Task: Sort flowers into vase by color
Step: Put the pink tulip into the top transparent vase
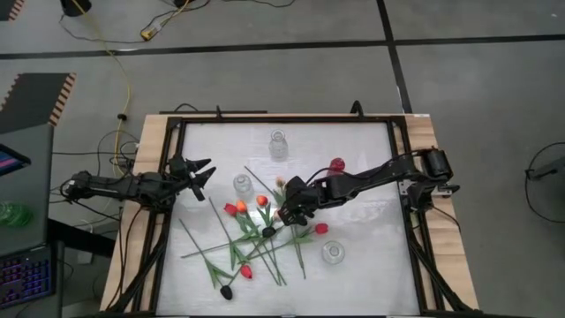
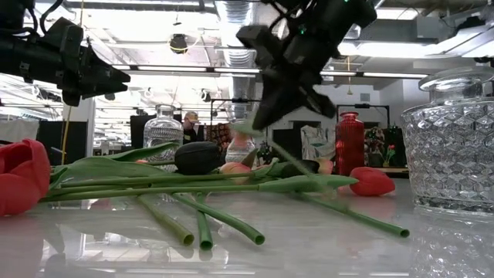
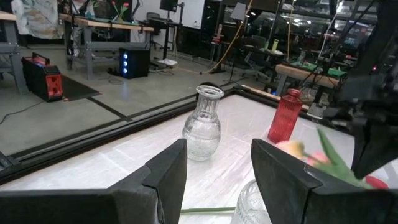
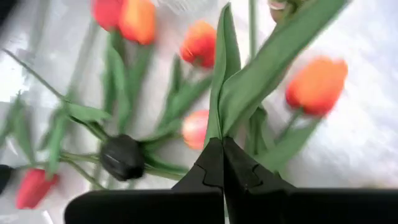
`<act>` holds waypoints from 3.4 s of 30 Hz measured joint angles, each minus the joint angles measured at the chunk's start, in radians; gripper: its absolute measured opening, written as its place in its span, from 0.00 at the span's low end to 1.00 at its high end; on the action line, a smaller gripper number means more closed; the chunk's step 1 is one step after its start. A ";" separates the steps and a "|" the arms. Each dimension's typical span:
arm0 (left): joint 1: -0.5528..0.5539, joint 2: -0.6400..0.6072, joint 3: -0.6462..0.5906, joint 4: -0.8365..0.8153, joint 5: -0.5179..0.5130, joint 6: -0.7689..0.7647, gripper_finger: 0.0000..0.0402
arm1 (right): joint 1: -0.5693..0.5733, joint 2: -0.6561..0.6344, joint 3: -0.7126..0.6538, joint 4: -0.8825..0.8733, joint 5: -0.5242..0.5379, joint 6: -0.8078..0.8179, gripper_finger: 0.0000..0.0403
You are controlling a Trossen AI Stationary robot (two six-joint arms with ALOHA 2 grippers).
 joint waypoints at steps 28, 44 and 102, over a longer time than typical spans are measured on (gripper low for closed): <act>0.000 0.000 0.000 0.000 0.001 0.000 0.42 | -0.086 -0.312 0.001 0.244 0.301 -0.436 0.05; 0.000 0.000 0.000 0.000 0.001 0.000 0.42 | -0.273 -0.304 0.002 0.631 0.299 -0.852 0.05; 0.000 0.000 0.000 0.000 0.000 0.000 0.42 | -0.414 -0.139 -0.026 0.754 0.294 -1.004 0.09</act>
